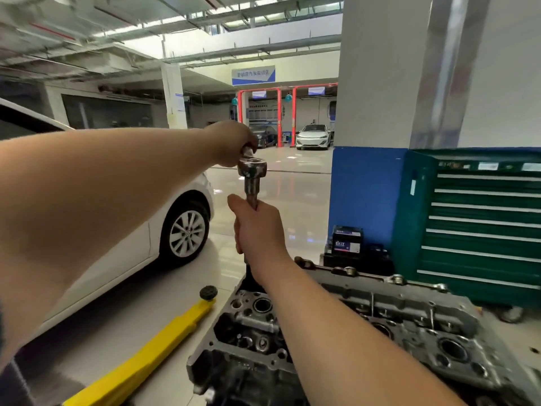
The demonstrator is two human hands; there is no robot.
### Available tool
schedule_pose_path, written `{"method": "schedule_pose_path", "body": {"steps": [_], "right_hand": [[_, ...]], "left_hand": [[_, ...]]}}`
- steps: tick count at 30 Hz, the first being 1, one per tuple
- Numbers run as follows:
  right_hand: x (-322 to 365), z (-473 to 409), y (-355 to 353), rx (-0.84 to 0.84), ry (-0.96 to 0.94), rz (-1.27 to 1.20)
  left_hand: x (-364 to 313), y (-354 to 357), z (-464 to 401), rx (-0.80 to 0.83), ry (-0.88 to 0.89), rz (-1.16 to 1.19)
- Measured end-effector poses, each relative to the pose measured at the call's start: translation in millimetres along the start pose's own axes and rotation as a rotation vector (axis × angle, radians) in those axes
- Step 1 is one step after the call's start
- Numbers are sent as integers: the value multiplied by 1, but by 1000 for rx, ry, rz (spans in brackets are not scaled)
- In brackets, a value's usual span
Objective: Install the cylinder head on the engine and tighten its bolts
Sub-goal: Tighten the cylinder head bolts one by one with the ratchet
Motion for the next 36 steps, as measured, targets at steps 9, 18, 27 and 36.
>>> {"method": "schedule_pose_path", "body": {"steps": [9,18,27,36], "right_hand": [[-2,0,4,-42,-48,41],[2,8,11,-61,-37,68],[5,11,10,-42,-13,82],[-4,1,3,-31,-8,7]], "left_hand": [[77,20,96,34,-192,40],[13,-69,270,-25,-281,-420],[77,-19,189,-59,-427,-168],[43,16,48,51,-278,61]]}}
Point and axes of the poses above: each hand's wrist, its own z-axis away from the middle knuckle, its own y-axis out of the palm, x = y × z, the point moved 7 cm from there along -z, towards the middle knuckle, and after that the axes turned 15 degrees about -z, right-handed, at the moved point
